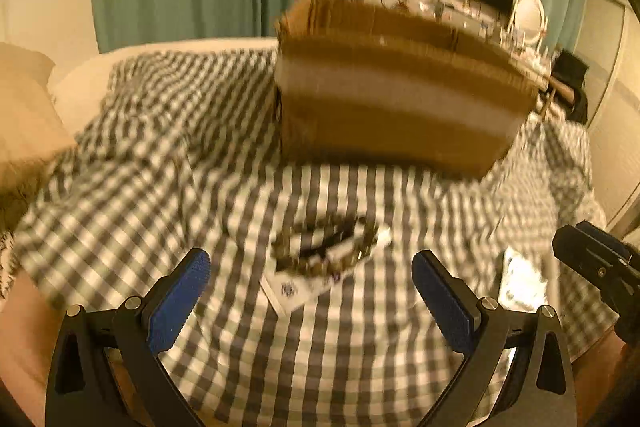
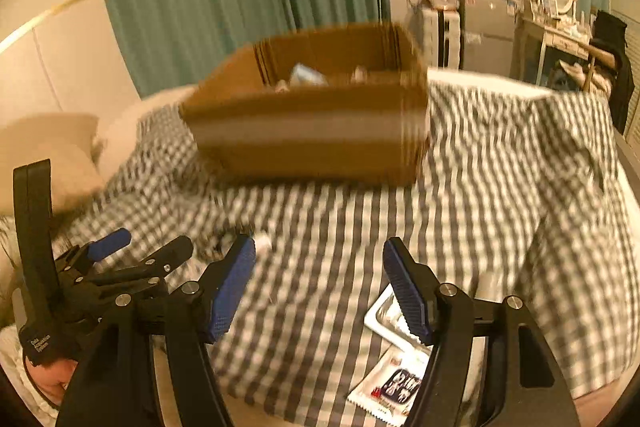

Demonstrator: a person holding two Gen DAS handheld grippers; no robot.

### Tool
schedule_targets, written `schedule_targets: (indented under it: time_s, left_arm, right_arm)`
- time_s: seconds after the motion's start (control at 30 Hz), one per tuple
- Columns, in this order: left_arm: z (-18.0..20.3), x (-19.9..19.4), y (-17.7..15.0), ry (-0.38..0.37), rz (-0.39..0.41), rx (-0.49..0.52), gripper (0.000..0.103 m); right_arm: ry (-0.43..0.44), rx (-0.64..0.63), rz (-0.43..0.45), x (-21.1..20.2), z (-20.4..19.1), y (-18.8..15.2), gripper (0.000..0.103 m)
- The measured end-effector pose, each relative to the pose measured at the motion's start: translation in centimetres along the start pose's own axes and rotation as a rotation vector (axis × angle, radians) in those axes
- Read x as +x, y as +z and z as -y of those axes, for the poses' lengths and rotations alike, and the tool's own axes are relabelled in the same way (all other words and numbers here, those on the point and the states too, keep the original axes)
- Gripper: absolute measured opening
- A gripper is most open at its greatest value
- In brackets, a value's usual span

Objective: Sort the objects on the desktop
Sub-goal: 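Lower both grippers toward the remaining items on the bedspread, then grasp the white BOP tube with the left gripper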

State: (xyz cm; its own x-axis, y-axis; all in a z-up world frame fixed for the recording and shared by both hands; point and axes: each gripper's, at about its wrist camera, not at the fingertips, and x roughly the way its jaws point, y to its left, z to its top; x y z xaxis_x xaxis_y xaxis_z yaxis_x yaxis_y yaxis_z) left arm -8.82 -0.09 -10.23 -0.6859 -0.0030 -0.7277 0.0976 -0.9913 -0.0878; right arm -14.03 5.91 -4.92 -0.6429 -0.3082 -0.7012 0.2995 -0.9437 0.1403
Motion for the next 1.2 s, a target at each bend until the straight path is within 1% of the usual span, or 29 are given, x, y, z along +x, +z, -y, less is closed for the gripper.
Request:
schedule_targets:
  time_s: [0.1, 0.2, 0.3, 0.33, 0.37, 0.4, 0.47, 0.5, 0.67, 0.73, 0.87, 0.93, 1.0, 1.07, 1.1, 1.17, 1.2]
  left_arm:
    - [0.4, 1.8, -1.3, 0.005, -0.025, 0.052, 0.103]
    - [0.5, 3.3, -1.6, 0.009, -0.054, 0.070, 0.103]
    - [0.4, 5.5, -1.3, 0.001, -0.090, 0.111, 0.103]
    - [0.4, 6.2, -1.0, 0.010, -0.102, 0.128, 0.103]
    - [0.3, 7.0, -0.6, 0.025, -0.108, 0.130, 0.103]
    - [0.1, 7.5, -0.5, 0.020, -0.120, 0.123, 0.103]
    - [-0.1, 8.4, -0.6, -0.019, -0.157, 0.088, 0.103]
    - [0.0, 8.4, -0.8, -0.035, -0.161, 0.082, 0.103]
    - [2.5, 7.0, -2.1, -0.110, -0.183, 0.189, 0.103]
    - [3.1, 6.4, -2.8, -0.163, -0.198, 0.194, 0.103]
    - [4.4, 5.2, -3.4, -0.252, -0.199, 0.205, 0.103]
    - [4.7, 4.9, -3.3, -0.270, -0.181, 0.212, 0.103]
    - [4.7, 5.5, -2.9, -0.273, -0.175, 0.211, 0.103]
    - [4.8, 6.4, -2.3, -0.268, -0.165, 0.205, 0.102]
    - [4.7, 6.8, -2.2, -0.260, -0.156, 0.204, 0.100]
    - [5.1, 7.3, -1.9, -0.249, -0.138, 0.227, 0.084]
    - [5.4, 7.3, -1.9, -0.245, -0.122, 0.260, 0.059]
  right_arm:
    - [0.000, 0.010, -0.035, 1.7, 0.5, -0.7, 0.066]
    - [0.004, 0.017, -0.066, 3.3, 1.0, -1.4, 0.066]
    - [0.010, 0.024, -0.094, 4.6, 1.3, -2.0, 0.066]
    - [0.013, 0.027, -0.101, 4.9, 1.3, -2.1, 0.066]
    - [0.016, 0.032, -0.109, 5.3, 1.6, -2.2, 0.066]
    - [0.016, 0.034, -0.114, 5.4, 1.8, -2.3, 0.066]
    - [0.014, 0.042, -0.118, 5.7, 2.1, -2.2, 0.066]
    - [0.011, 0.046, -0.117, 5.7, 2.3, -2.2, 0.066]
    - [-0.005, 0.088, -0.102, 5.1, 3.8, -1.4, 0.066]
    - [-0.014, 0.100, -0.094, 4.7, 4.3, -1.2, 0.066]
    - [-0.035, 0.120, -0.084, 3.8, 5.4, -1.1, 0.066]
    - [-0.054, 0.118, -0.089, 3.5, 5.9, -1.1, 0.066]
    - [-0.075, 0.111, -0.105, 3.5, 6.4, -1.2, 0.066]
    - [-0.068, 0.125, -0.131, 3.8, 6.8, -1.5, 0.066]
    - [-0.065, 0.125, -0.143, 4.0, 6.9, -1.6, 0.066]
    - [-0.062, 0.106, -0.174, 4.7, 6.8, -1.9, 0.066]
    - [-0.047, 0.102, -0.191, 5.1, 6.7, -2.0, 0.066]
